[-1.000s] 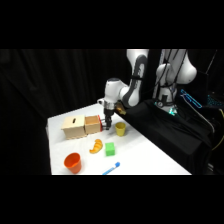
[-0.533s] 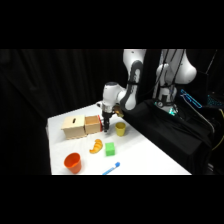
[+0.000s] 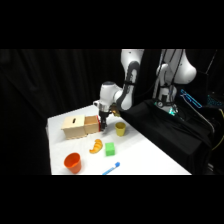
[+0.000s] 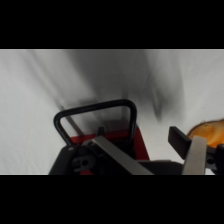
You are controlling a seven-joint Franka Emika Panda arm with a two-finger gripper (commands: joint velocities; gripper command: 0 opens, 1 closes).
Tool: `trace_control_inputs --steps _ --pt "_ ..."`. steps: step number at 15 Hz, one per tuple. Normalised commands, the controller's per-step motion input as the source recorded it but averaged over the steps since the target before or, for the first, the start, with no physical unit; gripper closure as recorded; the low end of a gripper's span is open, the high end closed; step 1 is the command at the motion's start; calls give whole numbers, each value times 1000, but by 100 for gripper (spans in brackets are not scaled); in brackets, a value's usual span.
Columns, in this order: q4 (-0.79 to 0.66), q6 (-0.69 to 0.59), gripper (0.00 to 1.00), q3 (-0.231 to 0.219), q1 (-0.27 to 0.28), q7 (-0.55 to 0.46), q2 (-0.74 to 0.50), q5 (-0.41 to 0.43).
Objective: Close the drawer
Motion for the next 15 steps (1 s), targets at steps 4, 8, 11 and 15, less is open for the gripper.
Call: trace_control_inputs --steps 4,8,11,15 --pt "316 -199 0 -86 96 -38 91 -30" --pt "348 -183 0 -114 127 -12 120 -88" --pt "388 -186 0 -112 89 -16 119 -123" --pt "409 -162 0 -93 61 -22 132 -134"
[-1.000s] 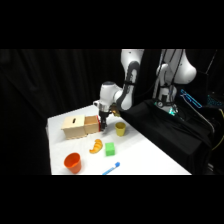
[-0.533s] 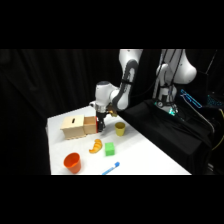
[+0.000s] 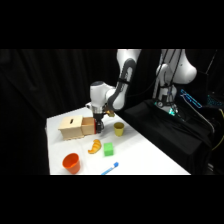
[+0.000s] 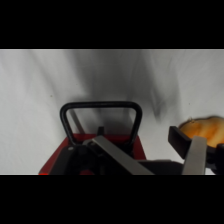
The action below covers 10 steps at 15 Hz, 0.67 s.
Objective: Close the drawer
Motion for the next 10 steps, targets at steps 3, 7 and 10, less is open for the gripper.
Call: trace_control_inputs --steps 3,7,10 --pt "391 -117 0 -73 36 -34 135 -125" --pt "365 -101 0 -39 -1 -63 149 -91" --pt "382 -127 0 6 -44 -101 184 -53"
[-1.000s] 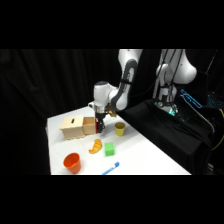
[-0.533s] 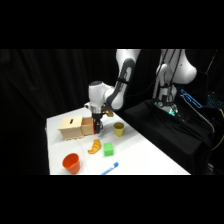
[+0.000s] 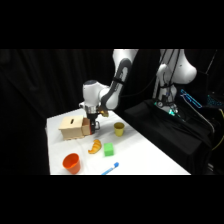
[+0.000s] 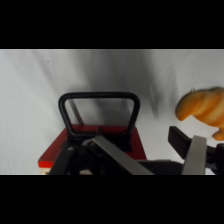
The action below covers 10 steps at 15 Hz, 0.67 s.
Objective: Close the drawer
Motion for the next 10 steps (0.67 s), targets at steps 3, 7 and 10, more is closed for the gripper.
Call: trace_control_inputs --steps 3,7,10 --pt "399 -166 0 4 -46 -108 155 -62" --pt "398 -190 0 6 -36 -101 139 -76" --pt "385 -197 0 19 -50 -108 146 -72"
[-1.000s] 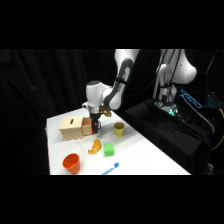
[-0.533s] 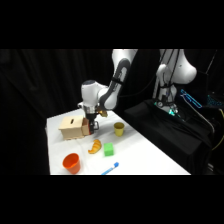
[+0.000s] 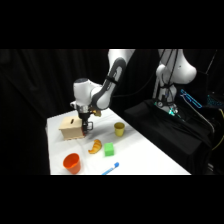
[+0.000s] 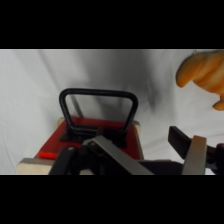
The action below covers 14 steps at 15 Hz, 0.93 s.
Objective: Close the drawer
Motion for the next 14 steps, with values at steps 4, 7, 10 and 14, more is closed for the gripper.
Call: trace_control_inputs --steps 4,7,10,14 --pt "359 -199 0 25 -60 -109 126 -71" --pt "136 -211 0 84 -72 -182 -100 -47" --pt "-109 -348 0 130 -66 -239 -393 -27" --pt "-118 -490 0 151 -76 -284 -449 12"
